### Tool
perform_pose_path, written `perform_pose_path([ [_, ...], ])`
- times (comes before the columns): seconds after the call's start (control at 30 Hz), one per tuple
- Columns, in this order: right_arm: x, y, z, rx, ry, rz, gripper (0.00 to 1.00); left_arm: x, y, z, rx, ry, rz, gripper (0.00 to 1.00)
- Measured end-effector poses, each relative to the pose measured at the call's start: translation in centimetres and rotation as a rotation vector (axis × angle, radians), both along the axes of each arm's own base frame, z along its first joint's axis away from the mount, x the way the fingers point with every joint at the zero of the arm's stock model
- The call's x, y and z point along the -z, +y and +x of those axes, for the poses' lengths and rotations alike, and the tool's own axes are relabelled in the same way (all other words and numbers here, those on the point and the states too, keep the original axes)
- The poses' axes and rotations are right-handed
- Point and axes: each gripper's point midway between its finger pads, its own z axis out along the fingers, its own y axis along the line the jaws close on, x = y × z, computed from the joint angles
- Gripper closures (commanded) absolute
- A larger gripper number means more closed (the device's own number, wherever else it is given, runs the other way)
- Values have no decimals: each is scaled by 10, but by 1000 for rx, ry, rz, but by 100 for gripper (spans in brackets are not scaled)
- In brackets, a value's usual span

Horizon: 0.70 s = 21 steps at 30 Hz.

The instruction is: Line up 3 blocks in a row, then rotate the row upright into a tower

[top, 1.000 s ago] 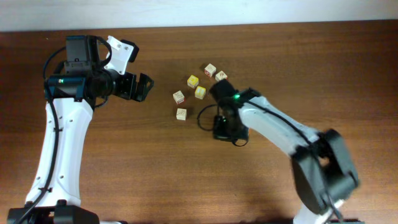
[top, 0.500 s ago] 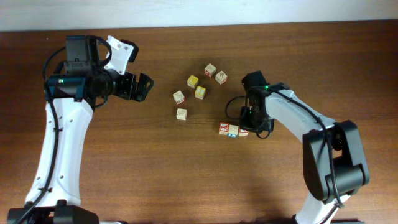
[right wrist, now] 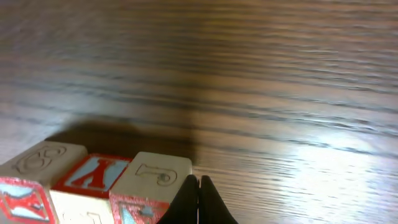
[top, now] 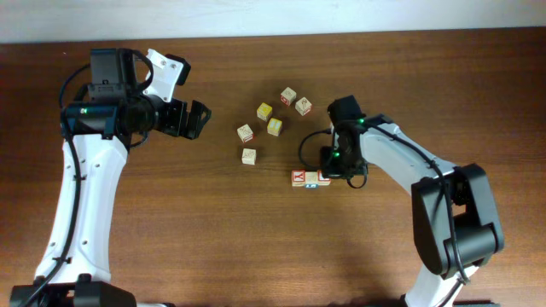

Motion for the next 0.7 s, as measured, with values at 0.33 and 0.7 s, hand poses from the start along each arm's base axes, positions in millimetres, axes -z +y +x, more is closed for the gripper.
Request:
perform_pose_path([
  [0.33,-28,13,-5,-4,74,50,92,0,0,0,0,-1,0,1],
  [0.7,-25,64,-55,3,174,1,96,0,0,0,0,0,0,1],
])
